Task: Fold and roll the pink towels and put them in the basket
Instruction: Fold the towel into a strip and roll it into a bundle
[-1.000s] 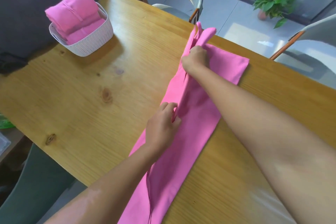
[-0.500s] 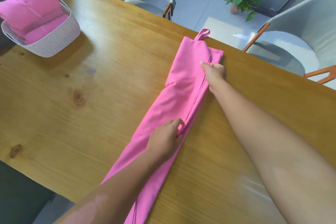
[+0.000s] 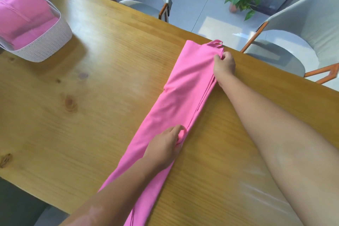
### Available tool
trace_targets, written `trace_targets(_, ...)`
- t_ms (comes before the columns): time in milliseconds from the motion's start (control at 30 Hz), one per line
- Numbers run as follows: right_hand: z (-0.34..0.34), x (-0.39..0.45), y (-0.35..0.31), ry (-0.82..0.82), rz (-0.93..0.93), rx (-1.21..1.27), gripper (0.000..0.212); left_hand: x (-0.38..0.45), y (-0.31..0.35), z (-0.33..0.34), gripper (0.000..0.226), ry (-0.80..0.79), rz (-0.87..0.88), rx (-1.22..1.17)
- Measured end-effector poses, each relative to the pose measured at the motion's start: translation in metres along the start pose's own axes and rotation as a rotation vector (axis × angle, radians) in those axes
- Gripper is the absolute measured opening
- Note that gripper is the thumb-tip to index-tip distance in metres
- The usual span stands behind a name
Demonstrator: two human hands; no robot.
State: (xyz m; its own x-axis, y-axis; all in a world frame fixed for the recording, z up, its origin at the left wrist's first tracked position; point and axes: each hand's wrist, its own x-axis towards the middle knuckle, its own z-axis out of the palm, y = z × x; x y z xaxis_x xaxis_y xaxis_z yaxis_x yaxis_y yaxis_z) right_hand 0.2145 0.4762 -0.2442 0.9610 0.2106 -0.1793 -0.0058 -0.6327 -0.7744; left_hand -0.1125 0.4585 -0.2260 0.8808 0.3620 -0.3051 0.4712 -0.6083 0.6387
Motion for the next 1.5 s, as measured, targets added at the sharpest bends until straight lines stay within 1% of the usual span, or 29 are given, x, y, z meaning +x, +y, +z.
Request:
trace_targets(33,-0.002,0.004,0.007,-0.032,0.043,0.009,0.020,0.001,0.000,0.003,0.044,-0.042,-0.011,0.008)
trace_targets(100,-0.004,0.012,0.012,-0.078,0.039,0.021,0.013,0.000,-0.001,0.006,0.048,-0.083,-0.019,0.019)
trace_targets(167,-0.004,0.020,0.005,-0.082,-0.035,-0.006,0.008,-0.004,-0.003,0.007,0.044,-0.065,-0.001,0.043)
trace_targets(267,-0.001,0.024,-0.014,-0.079,-0.155,0.043,0.011,-0.013,-0.009,0.006,0.034,0.025,0.015,0.028)
trace_targets(300,0.000,0.024,-0.018,-0.088,-0.177,0.076,0.011,-0.015,-0.011,0.006,0.033,0.036,0.012,0.015)
trace_targets(367,0.005,0.028,-0.017,-0.126,-0.175,0.096,0.003,-0.019,-0.013,0.004,0.034,0.027,0.009,0.021)
trace_targets(400,0.007,0.029,-0.013,-0.172,-0.140,0.080,0.005,-0.021,-0.015,0.004,0.035,0.020,0.011,0.028)
trace_targets(467,0.009,0.030,-0.005,-0.244,-0.041,-0.051,0.023,-0.025,-0.016,0.003,0.035,0.034,0.025,0.011)
trace_targets(533,0.007,0.026,-0.001,-0.165,-0.023,-0.197,0.042,-0.030,-0.016,0.002,0.031,0.065,0.049,-0.024)
trace_targets(567,0.006,0.021,-0.001,-0.118,-0.044,-0.228,0.049,-0.033,-0.017,0.002,0.028,0.085,0.058,-0.029)
trace_targets(633,0.005,0.005,-0.001,-0.077,-0.116,-0.276,0.059,-0.041,-0.022,0.000,0.024,0.131,0.049,-0.017)
trace_targets(700,0.005,-0.018,0.007,-0.086,-0.213,-0.323,0.062,-0.048,-0.026,-0.002,0.022,0.162,0.007,-0.007)
trace_targets(767,0.005,-0.048,0.019,-0.121,-0.300,-0.360,0.059,-0.057,-0.030,-0.005,0.018,0.187,-0.020,0.009)
trace_targets(867,0.006,-0.096,0.040,-0.148,-0.358,-0.417,0.055,-0.072,-0.037,-0.010,0.016,0.192,-0.059,0.066)
trace_targets(967,0.004,-0.145,0.063,-0.160,-0.339,-0.447,0.052,-0.090,-0.046,-0.011,0.012,0.177,-0.125,0.109)
trace_targets(1067,0.001,-0.195,0.073,-0.183,-0.316,-0.440,0.056,-0.109,-0.051,-0.009,0.019,0.150,-0.181,0.133)
trace_targets(1133,0.000,-0.230,0.075,-0.198,-0.315,-0.408,0.058,-0.124,-0.051,-0.008,0.019,0.159,-0.177,0.125)
trace_targets(1200,-0.001,-0.269,0.075,-0.161,-0.323,-0.355,0.056,-0.137,-0.051,-0.010,0.016,0.157,-0.154,0.085)
trace_targets(1267,0.001,-0.308,0.074,-0.082,-0.301,-0.242,0.049,-0.147,-0.053,-0.014,0.013,0.153,-0.121,0.047)
trace_targets(1333,0.006,-0.348,0.073,-0.034,-0.211,-0.100,0.037,-0.159,-0.059,-0.020,0.009,0.160,-0.090,0.020)
trace_targets(1433,0.016,-0.405,0.077,-0.039,0.013,0.033,0.015,-0.180,-0.072,-0.028,0.007,0.122,-0.057,0.014)
trace_targets(1500,0.024,-0.438,0.081,-0.078,0.124,0.052,0.013,-0.193,-0.083,-0.033,0.015,0.073,-0.030,0.036)
